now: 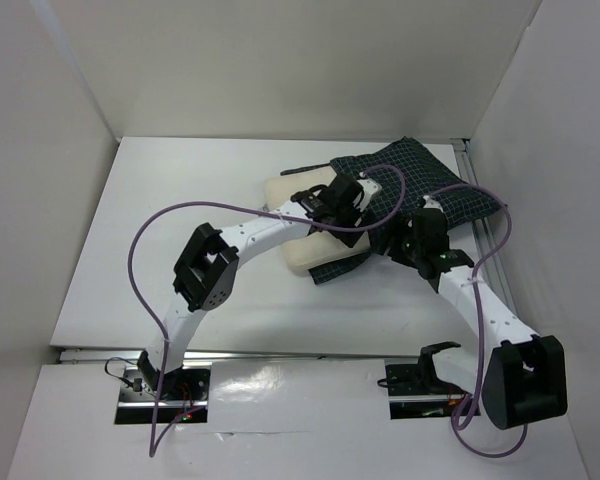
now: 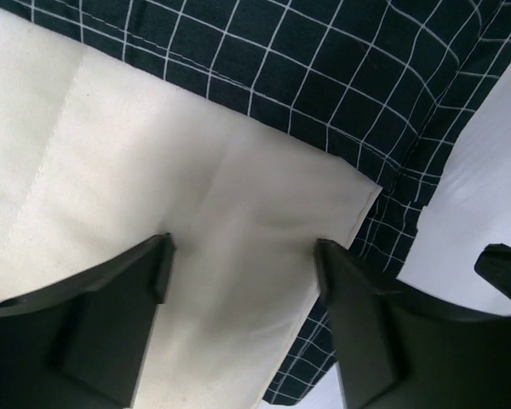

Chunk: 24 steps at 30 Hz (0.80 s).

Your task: Put the pillow into the pillowcase

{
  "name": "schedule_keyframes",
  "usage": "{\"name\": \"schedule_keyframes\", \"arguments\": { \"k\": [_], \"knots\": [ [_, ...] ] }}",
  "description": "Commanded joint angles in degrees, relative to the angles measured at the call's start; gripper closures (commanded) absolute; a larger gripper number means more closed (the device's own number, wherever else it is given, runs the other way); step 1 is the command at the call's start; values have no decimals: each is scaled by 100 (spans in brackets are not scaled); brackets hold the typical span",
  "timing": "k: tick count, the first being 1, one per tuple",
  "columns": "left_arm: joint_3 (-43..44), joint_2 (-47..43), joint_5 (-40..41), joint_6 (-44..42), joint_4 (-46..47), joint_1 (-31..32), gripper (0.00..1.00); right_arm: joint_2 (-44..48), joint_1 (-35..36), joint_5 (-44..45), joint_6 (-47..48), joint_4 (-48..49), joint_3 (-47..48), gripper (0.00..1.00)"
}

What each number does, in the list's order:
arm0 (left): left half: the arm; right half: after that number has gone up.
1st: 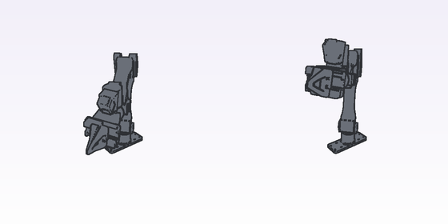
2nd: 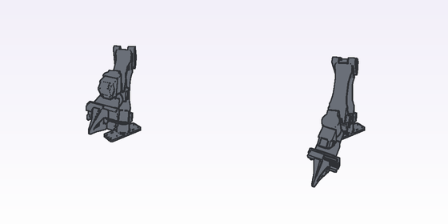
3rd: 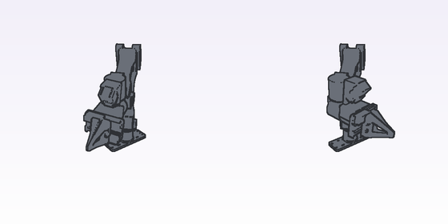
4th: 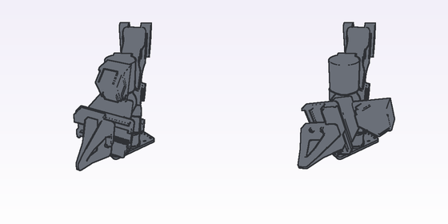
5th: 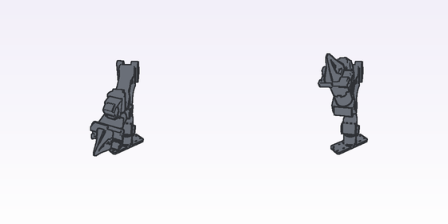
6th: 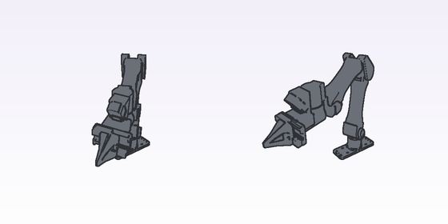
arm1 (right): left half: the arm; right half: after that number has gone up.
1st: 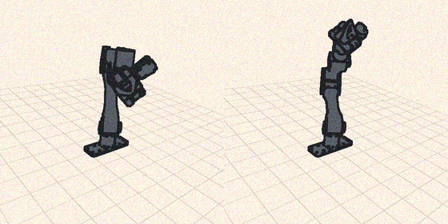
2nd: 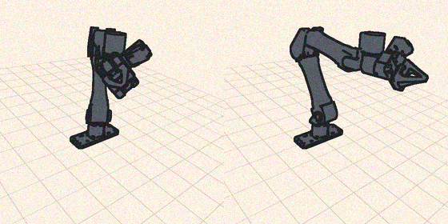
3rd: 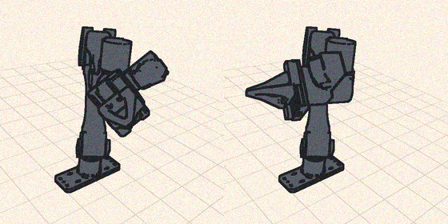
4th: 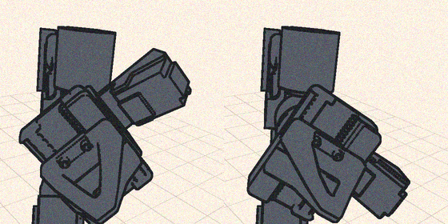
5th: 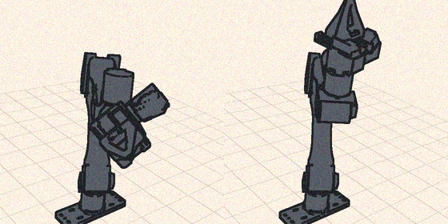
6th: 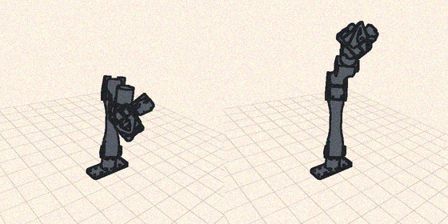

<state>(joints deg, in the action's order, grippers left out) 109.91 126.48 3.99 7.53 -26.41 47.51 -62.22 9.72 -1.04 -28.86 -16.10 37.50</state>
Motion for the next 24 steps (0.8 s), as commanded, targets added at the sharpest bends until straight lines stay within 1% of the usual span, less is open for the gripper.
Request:
{"name": "schedule_keyframes", "arguments": {
  "k": [1, 3, 4, 5, 8, 10, 11, 12, 13, 15, 16, 17, 18, 19, 20, 22, 24],
  "knots": [
    [-153, -123, 172, -15, -13, -13, 10, -168, -31, 25, -23, 97, 74, 23],
    [-207, -123, 172, -76, -74, -13, 7, -273, -31, 25, -23, 395, 21, 24],
    [-276, -193, 172, -76, -74, -13, 6, -404, -31, -106, -23, 501, 21, 27],
    [-373, -254, 225, -76, -74, -13, 6, -484, -31, -107, -23, 607, 21, 27],
    [-557, -431, 173, -128, 101, -13, 6, -870, -31, -73, -75, 669, 143, 31],
    [-610, -519, 172, -129, 154, -13, 6, -994, -31, -72, -76, 914, 144, 39],
    [-611, -580, 172, -129, 154, -13, 6, -1055, -31, -142, -76, 1020, 83, 47],
    [-680, -632, 172, -181, 154, -13, 6, -1056, -31, -194, -76, 1021, 82, 52],
    [-681, -633, 172, -182, 154, -13, 6, -1134, -31, -195, -145, 1021, 143, 55],
    [-743, -711, 243, -182, 154, 39, 6, -1188, -31, -143, -146, 1021, 144, 55],
    [-830, -808, 243, -234, 154, 39, 6, -1188, -31, -90, -146, 1125, 144, 57],
    [-961, -861, 243, -234, 154, 39, 6, -1188, -31, -90, -146, 1179, 144, 62],
    [-1015, -861, 295, -304, 206, 39, 6, -1188, -83, -90, -146, 1179, 92, 78],
    [-1067, -948, 295, -383, 207, 92, 6, -1188, -84, -90, -146, 1249, 91, 86],
    [-1068, -949, 295, -384, 207, 92, 3, -1240, -84, -90, -146, 1302, 91, 90],
    [-1068, -949, 348, -506, 207, 144, 2, -1293, -84, -28, -76, 1372, 91, 100],
    [-1068, -949, 409, -568, 154, 145, 1, -1345, -84, -28, -23, 1425, 161, 100]
  ]
}}
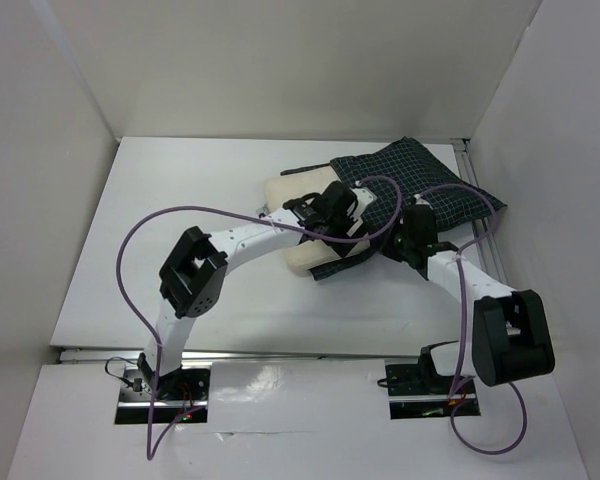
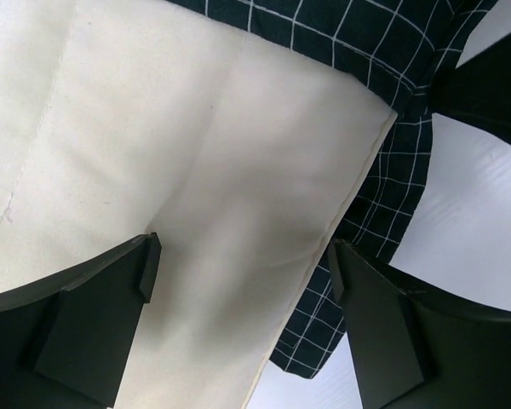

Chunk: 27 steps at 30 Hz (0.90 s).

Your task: Put the pillow into the pillowcase

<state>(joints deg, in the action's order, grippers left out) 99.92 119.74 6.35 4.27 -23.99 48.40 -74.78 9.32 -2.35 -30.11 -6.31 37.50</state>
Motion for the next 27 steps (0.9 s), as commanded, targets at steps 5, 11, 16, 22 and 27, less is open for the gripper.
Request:
{"name": "schedule_keyframes", "arguments": {
  "k": [5, 11, 16, 22, 27],
  "knots": [
    [132, 136, 279, -366, -141, 187, 0, 296, -45, -414, 313, 446, 162, 100],
    [580, 725, 490, -427, -282, 249, 7, 991, -45, -793, 584, 94, 346, 100],
    [942, 1120, 43, -480, -124, 249, 61, 1062, -45, -846, 726, -133, 583, 100],
    [1041, 1096, -134, -271, 191, 143, 100, 755, -97, -425, 559, -644, 532, 81],
    [450, 349, 164, -111, 851, 143, 100, 597, -149, -39, 357, -644, 355, 28]
  ]
}}
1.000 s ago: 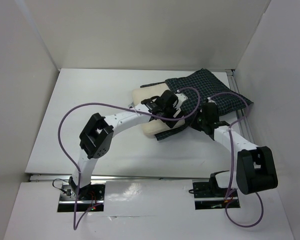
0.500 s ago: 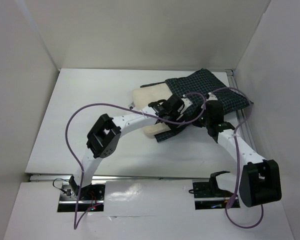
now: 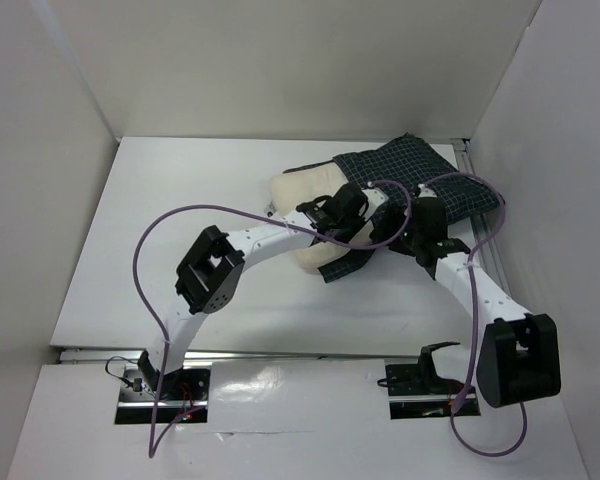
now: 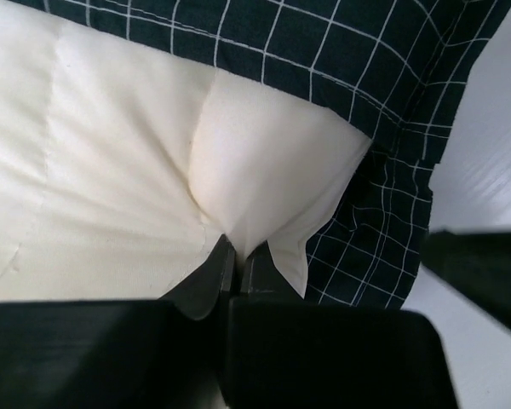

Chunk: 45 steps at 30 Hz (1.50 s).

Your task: Put the pillow into the pillowcase

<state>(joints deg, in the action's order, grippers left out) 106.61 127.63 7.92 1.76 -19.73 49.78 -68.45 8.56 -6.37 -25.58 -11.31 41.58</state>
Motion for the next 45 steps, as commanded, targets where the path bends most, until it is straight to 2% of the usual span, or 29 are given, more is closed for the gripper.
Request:
{"name": "schedule_keyframes", "arguments": {
  "k": [1, 8, 12, 13, 15, 16, 17, 18, 22, 23, 26, 27, 29, 30, 33, 34, 36, 37, 39, 40, 41, 43, 45],
  "knots": [
    [-219, -615, 68, 140, 426, 5, 100, -37, -73, 417, -157, -143, -106, 28],
    [-158, -801, 131, 298, 478, 5, 100, -599, -337, 207, -342, 506, -107, 27],
    [-96, -801, 69, 299, 426, 5, 100, -899, -337, -57, -342, 945, -107, 32],
    [-27, -801, 69, 299, 426, 5, 100, -968, -337, -109, -394, 1094, -107, 37],
    [-26, -854, 69, 299, 426, 5, 100, -1039, -337, -110, -395, 1096, -54, 53],
    [-26, -854, 69, 299, 426, 5, 100, -1100, -337, -49, -395, 1157, -54, 79],
    [-26, -906, 69, 299, 426, 5, 100, -1153, -337, -48, -395, 1157, 7, 95],
    [-26, -907, 17, 299, 426, 5, 100, -1154, -337, -109, -395, 1157, 8, 100],
    [97, -855, -98, 299, 426, 5, 100, -943, -337, -1188, 96, 1456, 60, 100],
    [158, -854, -176, 351, 478, 5, 100, -803, -337, -1878, 176, 1508, 60, 100],
    [369, -741, -449, 483, 601, 5, 100, -732, -337, -3051, 466, 1518, 323, 100],
    [561, -740, -510, 483, 601, 5, 100, -732, -337, -3785, 667, 1457, 411, 100],
    [755, -617, -564, 606, 601, 5, 100, -732, -337, -4404, 791, 1508, 474, 100],
    [835, -617, -564, 606, 601, 5, 100, -784, -337, -5139, 896, 1648, 526, 100],
    [1019, -617, -686, 729, 724, 5, 100, -1064, -171, -6373, 1275, 1677, 701, 100],
    [1020, -695, -739, 825, 725, 5, 100, -1135, -57, -6594, 1719, 1572, 833, 100],
    [968, -766, -653, 957, 864, 5, 100, -1319, 356, -6928, 1802, 1413, 887, 100],
    [967, -818, -599, 1010, 865, -47, 100, -1390, 505, -7183, 2325, 1247, 991, 100],
    [853, -819, -599, 1098, 918, -47, 100, -1443, 892, -7743, 2478, 1184, 1141, 100],
    [853, -819, -669, 1177, 918, -99, 100, -1444, 998, -7861, 2862, 1123, 1142, 100],
    [792, -819, -669, 1238, 970, -100, 100, -1348, 1190, -7862, 2727, 1331, 1142, 100],
    [731, -872, -739, 1291, 971, -100, 100, -1225, 1323, -8081, 3109, 1255, 1089, 100],
    [590, -941, -819, 1292, 971, -100, 100, -1224, 1324, -7653, 3042, 1228, 1037, 100]
  ]
}}
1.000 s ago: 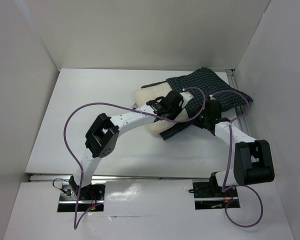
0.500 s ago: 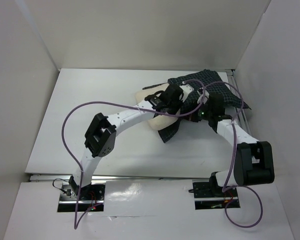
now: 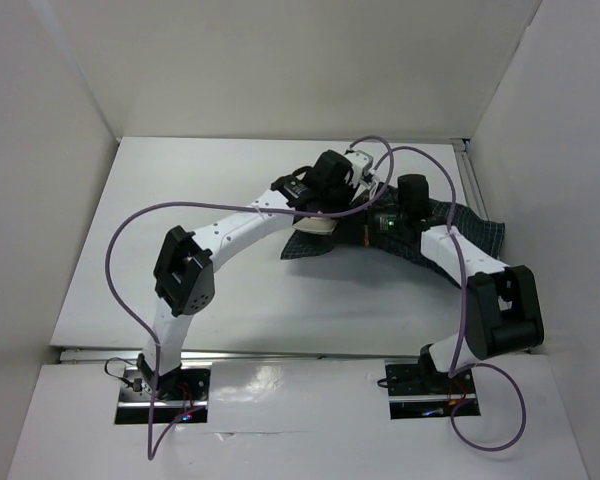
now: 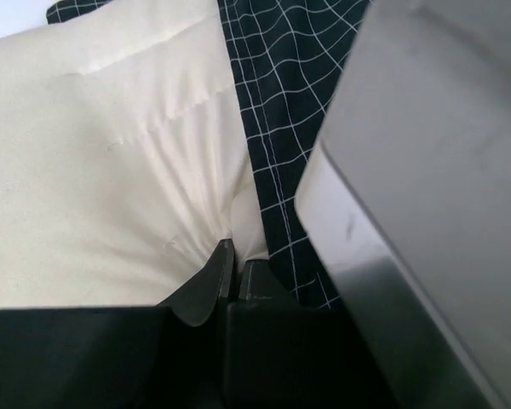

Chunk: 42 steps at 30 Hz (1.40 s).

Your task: Put the pillow into the pillowcase

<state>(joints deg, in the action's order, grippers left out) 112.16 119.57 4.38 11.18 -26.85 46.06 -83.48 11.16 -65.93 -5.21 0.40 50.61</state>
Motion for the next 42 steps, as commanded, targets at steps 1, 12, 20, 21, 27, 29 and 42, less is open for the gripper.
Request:
{"name": "schedule_keyframes", "arguments": {
  "k": [1, 12, 20, 21, 27, 29, 42],
  "knots": [
    [-114, -136, -465, 350, 1683, 272, 100, 280, 1064, -1338, 926, -22, 133, 100],
    [-1266, -1207, -351, 517, 883, -150, 0, 437, 809, 113, 645, -901, 379, 15],
    [-1872, -1946, 115, 797, 568, -545, 0, 1800, 756, 4845, -593, -2105, 529, 2],
    [-1873, -2024, 298, 850, 515, -642, 0, 1800, 756, 5114, -595, -2167, 668, 2],
    [-1192, -1544, -454, 851, 585, -1310, 0, 765, 756, 6684, -1233, -2378, 1458, 2],
    [-672, -841, -517, 667, 480, -1363, 0, 370, 756, 7293, -1490, -2431, 1767, 2],
    [1889, 1727, -1141, -19, 856, -1539, 0, -3391, 493, 9255, -1746, -3511, 4905, 12]
  ]
}}
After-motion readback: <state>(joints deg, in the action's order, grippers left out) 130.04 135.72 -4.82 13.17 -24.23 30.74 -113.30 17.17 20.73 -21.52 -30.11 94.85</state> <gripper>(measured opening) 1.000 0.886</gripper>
